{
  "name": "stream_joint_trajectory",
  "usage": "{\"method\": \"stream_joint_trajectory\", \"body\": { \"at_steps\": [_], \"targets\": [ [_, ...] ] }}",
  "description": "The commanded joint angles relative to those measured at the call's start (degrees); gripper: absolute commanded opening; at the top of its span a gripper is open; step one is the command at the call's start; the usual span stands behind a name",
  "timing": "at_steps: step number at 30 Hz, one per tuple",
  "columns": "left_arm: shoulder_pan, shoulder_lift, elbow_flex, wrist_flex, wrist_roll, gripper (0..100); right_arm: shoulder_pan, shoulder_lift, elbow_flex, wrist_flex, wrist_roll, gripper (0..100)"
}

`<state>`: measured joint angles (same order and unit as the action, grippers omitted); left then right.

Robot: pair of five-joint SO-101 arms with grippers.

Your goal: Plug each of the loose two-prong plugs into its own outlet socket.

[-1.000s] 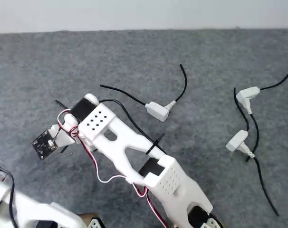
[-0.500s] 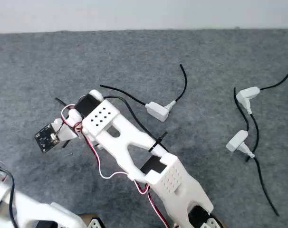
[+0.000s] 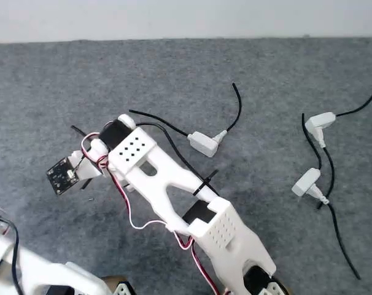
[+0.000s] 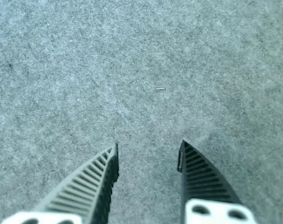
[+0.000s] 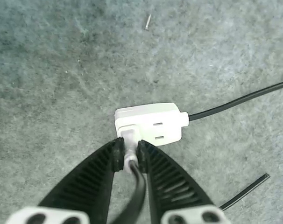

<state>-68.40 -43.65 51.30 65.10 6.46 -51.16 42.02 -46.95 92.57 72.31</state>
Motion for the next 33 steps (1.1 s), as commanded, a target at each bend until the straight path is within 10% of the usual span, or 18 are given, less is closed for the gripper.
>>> {"method": "stream_joint_trajectory", "body": {
  "at_steps": [1, 33],
  "targets": [
    [0.18, -1.23, -0.40, -1.32, 0.79, 21, 2.24, 0.04, -0.79, -0.92, -0.26, 0.9],
    [0.35, -1.23, 0.22, -1.58, 0.70, 21, 1.19, 6.20, -4.66, -2.59, -9.05, 0.9]
  ]
}}
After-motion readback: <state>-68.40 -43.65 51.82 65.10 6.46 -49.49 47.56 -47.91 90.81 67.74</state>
